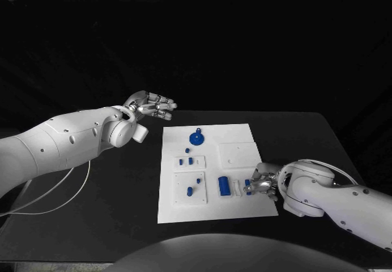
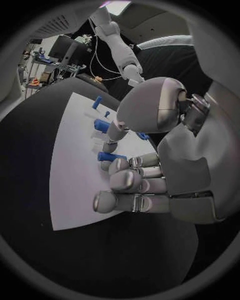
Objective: Assemble the parts on the task board
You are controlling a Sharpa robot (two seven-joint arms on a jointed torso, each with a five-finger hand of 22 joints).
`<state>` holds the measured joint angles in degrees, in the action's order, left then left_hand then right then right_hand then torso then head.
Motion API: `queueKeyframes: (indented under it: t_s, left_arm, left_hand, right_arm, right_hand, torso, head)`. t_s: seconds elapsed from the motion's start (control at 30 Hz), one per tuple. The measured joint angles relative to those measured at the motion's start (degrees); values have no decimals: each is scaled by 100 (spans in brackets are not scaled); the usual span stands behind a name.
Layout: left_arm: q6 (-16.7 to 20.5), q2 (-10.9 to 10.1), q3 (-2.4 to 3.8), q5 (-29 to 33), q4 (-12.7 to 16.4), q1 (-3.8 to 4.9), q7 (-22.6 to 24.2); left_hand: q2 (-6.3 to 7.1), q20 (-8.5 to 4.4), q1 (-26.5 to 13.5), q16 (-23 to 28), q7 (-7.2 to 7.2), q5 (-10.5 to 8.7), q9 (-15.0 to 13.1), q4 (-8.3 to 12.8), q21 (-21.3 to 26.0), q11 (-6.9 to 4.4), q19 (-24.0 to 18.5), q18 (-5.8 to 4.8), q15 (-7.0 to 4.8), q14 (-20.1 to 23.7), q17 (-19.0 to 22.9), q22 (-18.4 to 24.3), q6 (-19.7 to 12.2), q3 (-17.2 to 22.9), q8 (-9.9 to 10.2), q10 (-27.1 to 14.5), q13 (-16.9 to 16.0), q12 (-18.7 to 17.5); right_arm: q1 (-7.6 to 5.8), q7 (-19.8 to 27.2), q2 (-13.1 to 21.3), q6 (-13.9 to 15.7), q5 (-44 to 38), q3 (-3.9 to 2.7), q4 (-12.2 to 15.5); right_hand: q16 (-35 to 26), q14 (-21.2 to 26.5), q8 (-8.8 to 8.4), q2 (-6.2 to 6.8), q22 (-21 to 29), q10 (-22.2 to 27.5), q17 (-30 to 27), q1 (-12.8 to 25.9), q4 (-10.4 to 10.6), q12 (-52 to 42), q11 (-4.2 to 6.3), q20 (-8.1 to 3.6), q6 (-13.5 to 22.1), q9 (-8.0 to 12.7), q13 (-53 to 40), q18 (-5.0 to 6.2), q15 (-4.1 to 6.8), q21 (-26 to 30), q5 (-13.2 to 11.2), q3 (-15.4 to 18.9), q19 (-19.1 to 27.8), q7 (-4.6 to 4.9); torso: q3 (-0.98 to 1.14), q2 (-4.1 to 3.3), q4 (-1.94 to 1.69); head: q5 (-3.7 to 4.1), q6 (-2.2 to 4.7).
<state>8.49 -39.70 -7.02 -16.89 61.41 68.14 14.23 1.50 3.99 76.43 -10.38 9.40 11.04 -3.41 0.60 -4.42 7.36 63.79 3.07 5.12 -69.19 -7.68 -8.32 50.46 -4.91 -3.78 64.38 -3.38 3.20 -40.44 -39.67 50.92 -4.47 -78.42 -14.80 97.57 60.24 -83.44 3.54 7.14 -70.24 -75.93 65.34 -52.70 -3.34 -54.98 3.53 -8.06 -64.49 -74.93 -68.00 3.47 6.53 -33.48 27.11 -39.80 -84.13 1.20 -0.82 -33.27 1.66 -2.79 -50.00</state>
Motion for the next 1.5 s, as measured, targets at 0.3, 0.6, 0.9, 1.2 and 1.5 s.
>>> queueKeyframes:
  t_s: [0.3,0.6,0.9,1.2,1.5]
  left_arm:
    - [-6,1,0,-6,-1,0,-12]
    - [-17,7,0,-14,-2,0,-25]
    - [-35,9,0,-19,-2,0,-35]
    - [-50,9,0,-22,-2,0,-47]
    - [-63,8,0,-25,-1,0,-60]
  left_hand:
    - [0,0,0,0,0,0,0,0,0,0,0,0,0,0,0,0,0,0,0,0,0,0]
    - [0,2,0,0,0,-4,-1,0,0,0,2,0,0,0,0,1,0,0,0,0,0,0]
    - [0,21,0,0,0,-22,-1,0,0,0,21,0,0,0,0,10,0,0,0,0,0,0]
    - [0,21,0,0,0,-22,-1,-19,0,0,21,0,0,0,-5,15,0,20,0,0,0,0]
    - [0,20,0,0,0,-22,-1,-19,0,0,21,0,0,0,-4,15,0,20,0,0,0,0]
  right_arm:
    - [-27,-7,-41,6,227,-10,117]
    - [-31,-11,-141,-11,329,-10,86]
    - [-32,-11,-277,-43,326,-3,-15]
    - [-39,-6,-360,-83,184,18,-107]
    - [-62,31,-419,-163,40,35,-177]
  right_hand:
    - [0,1,0,0,-9,-1,0,-1,-1,0,-1,0,0,-2,0,0,-1,23,66,1,0,0]
    - [0,2,0,1,-16,-3,-6,-1,-34,23,-3,0,-2,-1,0,0,-2,23,100,34,0,1]
    - [0,3,-7,2,-15,-4,-6,-2,-34,22,-4,0,-6,1,6,0,-3,23,101,34,0,5]
    - [0,3,-7,2,-22,-5,-5,-2,-72,22,-4,0,-13,-1,9,0,-3,44,101,73,0,11]
    - [-23,2,23,18,-29,-6,-22,-19,-177,68,-5,0,-11,-13,50,1,-4,89,37,177,0,6]
  torso:
    - [1,-1,-2]
    - [1,-2,-2]
    - [1,-3,-3]
    - [1,-2,-3]
    - [0,0,-2]
  head:
    - [-4,0]
    - [-6,0]
    - [-17,0]
    - [-29,0]
    - [-48,0]
